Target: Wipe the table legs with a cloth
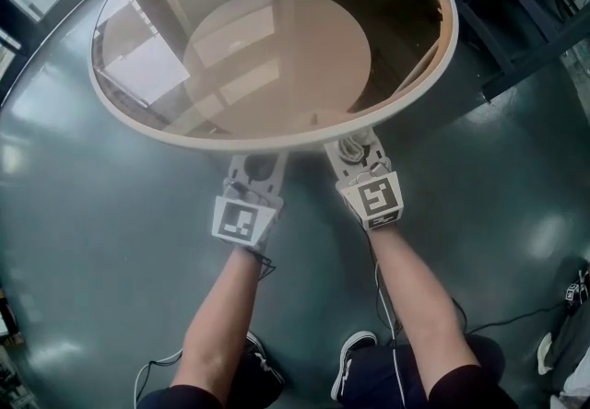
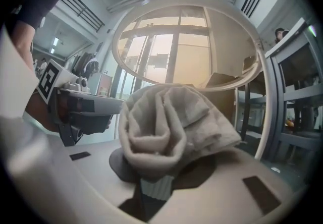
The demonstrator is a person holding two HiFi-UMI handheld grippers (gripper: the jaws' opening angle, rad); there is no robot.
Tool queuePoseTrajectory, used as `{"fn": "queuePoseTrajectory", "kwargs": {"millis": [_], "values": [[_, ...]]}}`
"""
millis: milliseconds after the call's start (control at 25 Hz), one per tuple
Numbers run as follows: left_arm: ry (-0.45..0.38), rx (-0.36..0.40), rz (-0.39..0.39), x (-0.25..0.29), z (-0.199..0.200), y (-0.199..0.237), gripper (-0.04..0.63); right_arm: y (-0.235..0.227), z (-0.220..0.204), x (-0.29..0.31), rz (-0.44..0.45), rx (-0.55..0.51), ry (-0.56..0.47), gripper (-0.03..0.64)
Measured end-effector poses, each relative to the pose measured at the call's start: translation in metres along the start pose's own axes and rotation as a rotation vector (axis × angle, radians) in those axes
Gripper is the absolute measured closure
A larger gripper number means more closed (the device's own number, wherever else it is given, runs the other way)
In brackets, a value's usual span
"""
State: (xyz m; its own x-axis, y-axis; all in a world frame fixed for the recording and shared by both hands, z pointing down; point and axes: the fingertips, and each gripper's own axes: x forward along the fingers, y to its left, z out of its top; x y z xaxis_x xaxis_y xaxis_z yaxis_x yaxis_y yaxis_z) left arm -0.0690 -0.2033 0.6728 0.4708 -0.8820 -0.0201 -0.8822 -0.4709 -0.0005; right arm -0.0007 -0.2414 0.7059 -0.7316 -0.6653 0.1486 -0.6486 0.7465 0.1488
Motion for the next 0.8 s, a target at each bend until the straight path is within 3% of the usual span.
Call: {"fn": "queuePoseTrajectory", "kwargs": {"millis": [240,360,440,640,800], "values": [[-0.011,-0.021,-0.012,0.012,-0.003,-0.015,0.572,-0.053,-0.01,-0.026,-0.145,0.015,0.025,0.528],[-0.01,-0.03,0.006,0.009,-0.005,-0.014,0.572,-0.059,-0.003,-0.039,-0.201,0.038,-0.011,0.528],[-0.021,-0.033,0.041,0.002,-0.003,-0.006,0.572,-0.038,0.016,-0.041,-0.176,0.032,-0.077,0.528],[-0.05,-0.002,0.179,-0.035,0.014,0.029,0.572,0.055,0.076,-0.003,-0.007,0.028,-0.267,0.528],[-0.021,0.013,0.302,-0.079,0.016,0.064,0.572,0.117,0.064,0.045,0.075,0.052,-0.193,0.528]]}}
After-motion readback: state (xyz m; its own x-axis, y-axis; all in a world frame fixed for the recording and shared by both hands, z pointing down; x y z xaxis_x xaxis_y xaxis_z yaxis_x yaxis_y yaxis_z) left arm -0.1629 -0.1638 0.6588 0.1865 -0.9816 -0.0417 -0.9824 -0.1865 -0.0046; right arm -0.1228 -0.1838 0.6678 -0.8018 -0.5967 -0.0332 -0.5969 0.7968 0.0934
